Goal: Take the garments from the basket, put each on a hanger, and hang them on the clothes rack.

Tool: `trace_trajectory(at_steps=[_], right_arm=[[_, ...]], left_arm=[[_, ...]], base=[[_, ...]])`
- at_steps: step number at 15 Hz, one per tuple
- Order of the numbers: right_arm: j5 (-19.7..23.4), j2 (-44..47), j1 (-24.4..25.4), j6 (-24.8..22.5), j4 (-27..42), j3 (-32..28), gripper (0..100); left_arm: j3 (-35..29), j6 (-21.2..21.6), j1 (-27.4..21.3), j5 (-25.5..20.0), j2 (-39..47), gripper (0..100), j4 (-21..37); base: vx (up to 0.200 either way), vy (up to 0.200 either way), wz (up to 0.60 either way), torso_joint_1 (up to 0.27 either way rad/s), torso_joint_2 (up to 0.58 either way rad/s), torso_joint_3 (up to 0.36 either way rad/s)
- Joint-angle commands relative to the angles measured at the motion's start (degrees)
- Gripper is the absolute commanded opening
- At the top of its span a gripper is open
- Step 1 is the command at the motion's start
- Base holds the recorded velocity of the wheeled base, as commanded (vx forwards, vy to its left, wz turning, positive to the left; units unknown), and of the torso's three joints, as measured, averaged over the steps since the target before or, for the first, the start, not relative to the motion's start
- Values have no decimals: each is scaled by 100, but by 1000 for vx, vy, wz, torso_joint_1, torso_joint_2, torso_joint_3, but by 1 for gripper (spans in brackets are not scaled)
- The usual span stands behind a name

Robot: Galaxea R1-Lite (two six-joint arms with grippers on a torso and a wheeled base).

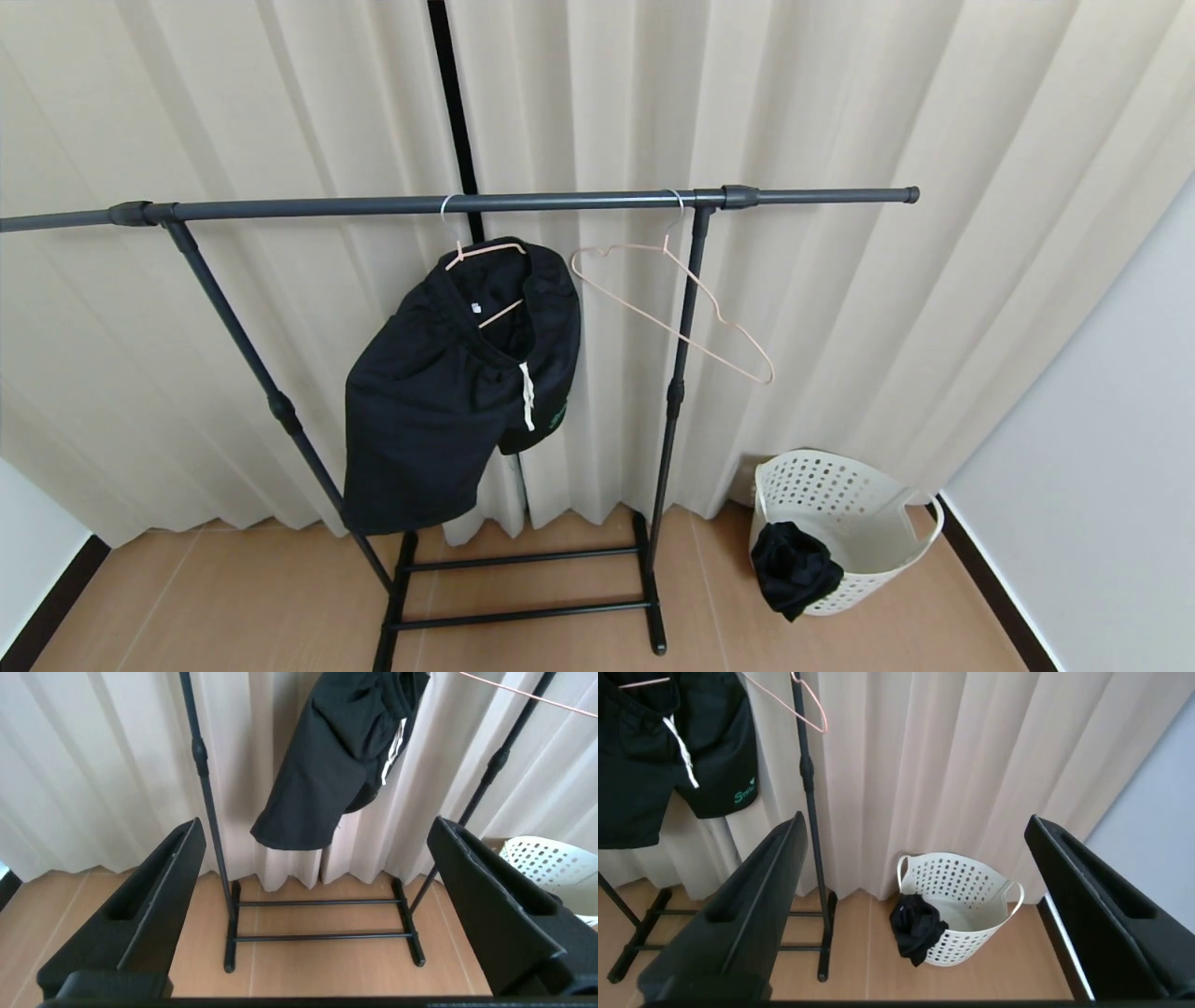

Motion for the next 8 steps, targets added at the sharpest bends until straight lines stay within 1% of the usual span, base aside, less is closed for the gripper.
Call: trace_trajectory(at_steps=[1,3,8], right_arm=[[4,31,6,1,-24,0,100],[-5,31,6,19,-59,0,100],[4,22,6,80,-50,0,100]], left_arm=[[0,3,1,-3,17,100,3],[0,38,1,-188,17,100,3],[0,73,1,-285,17,100,3]], base=[[0,0,0,0,0,0],[0,0,0,0,0,0],[0,0,0,0,0,0]])
